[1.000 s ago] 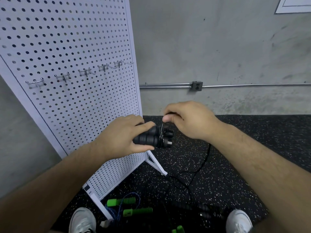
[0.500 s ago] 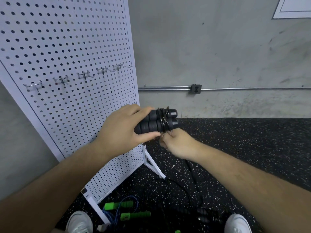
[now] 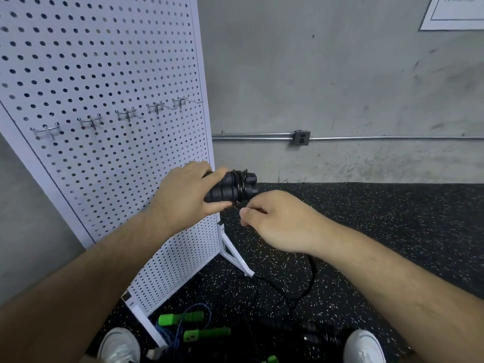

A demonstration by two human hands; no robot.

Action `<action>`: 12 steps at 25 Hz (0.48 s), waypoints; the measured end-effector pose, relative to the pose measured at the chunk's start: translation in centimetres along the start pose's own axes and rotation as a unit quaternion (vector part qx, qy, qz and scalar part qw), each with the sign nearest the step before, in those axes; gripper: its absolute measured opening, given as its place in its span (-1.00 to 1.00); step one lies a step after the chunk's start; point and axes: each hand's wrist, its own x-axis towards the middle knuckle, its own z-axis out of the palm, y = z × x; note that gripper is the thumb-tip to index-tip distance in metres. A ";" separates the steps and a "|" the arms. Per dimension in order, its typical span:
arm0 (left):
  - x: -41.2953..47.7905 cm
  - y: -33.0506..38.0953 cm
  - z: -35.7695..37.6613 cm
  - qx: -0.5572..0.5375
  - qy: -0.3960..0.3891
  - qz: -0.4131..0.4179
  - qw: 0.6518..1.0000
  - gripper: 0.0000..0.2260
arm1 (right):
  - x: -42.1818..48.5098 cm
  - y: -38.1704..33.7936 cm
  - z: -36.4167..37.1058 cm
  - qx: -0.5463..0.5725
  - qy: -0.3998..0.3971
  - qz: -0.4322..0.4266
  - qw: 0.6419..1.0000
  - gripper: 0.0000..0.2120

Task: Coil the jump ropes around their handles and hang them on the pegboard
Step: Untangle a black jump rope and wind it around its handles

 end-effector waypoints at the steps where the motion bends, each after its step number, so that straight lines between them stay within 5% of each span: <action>1: 0.0 -0.1 0.0 -0.003 -0.007 0.000 1.000 -0.39 | -0.1 -0.3 -0.6 -0.018 0.012 -0.008 1.000 -0.69; 6: 0.1 0.8 0.0 -0.037 -0.021 0.049 0.998 -0.38 | 0.9 0.3 -2.8 -0.200 0.109 -0.066 0.971 -0.77; 12: -0.6 2.5 -1.0 -0.051 -0.016 0.120 0.991 -0.31 | 2.4 3.2 -3.9 -0.225 0.156 -0.094 0.957 -0.76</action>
